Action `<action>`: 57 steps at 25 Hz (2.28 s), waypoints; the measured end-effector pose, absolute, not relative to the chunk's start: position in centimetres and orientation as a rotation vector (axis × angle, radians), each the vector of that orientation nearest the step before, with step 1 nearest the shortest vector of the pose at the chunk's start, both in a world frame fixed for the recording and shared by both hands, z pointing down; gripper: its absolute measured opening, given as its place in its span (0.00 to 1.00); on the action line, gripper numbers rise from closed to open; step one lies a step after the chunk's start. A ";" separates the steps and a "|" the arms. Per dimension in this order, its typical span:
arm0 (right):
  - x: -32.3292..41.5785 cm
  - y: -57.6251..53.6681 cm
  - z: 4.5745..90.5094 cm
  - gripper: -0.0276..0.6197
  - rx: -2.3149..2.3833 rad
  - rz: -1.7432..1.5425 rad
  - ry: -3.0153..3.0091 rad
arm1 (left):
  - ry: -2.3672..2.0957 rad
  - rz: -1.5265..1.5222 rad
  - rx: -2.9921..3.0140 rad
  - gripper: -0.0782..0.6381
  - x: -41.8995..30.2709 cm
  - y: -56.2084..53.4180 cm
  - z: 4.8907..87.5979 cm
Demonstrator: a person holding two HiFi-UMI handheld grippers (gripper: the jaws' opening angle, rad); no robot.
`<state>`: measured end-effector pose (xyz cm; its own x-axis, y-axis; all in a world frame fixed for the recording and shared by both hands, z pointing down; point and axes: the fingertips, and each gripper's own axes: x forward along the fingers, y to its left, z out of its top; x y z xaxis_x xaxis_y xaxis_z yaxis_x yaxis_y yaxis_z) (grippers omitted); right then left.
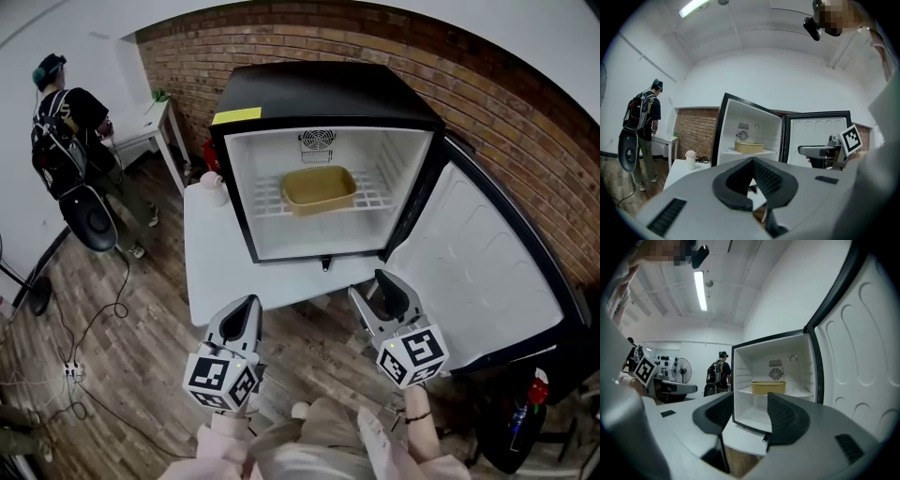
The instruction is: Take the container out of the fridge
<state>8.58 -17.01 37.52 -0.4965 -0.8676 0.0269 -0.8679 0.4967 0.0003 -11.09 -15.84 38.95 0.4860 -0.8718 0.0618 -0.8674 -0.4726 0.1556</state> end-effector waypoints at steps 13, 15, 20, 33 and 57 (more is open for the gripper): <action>8.2 -20.9 37.1 0.37 1.504 -0.118 -2.645 | -1.514 -0.035 2.532 0.10 -11.3 -18.5 39.9; 8.0 -22.2 37.2 0.37 1.487 -0.125 -2.644 | -1.504 -0.028 2.528 0.10 -10.9 -19.5 40.1; 7.6 -26.0 36.8 0.37 1.432 -0.176 -2.636 | -1.482 -0.024 2.541 0.10 -10.0 -23.1 40.0; 5.1 -32.5 36.3 0.37 1.069 -0.354 -2.530 | -1.474 -0.035 2.548 0.10 -8.6 -30.8 39.2; 1.3 -35.7 40.3 0.36 0.370 -0.555 -2.062 | -1.343 -0.026 2.601 0.10 -6.5 -35.9 39.0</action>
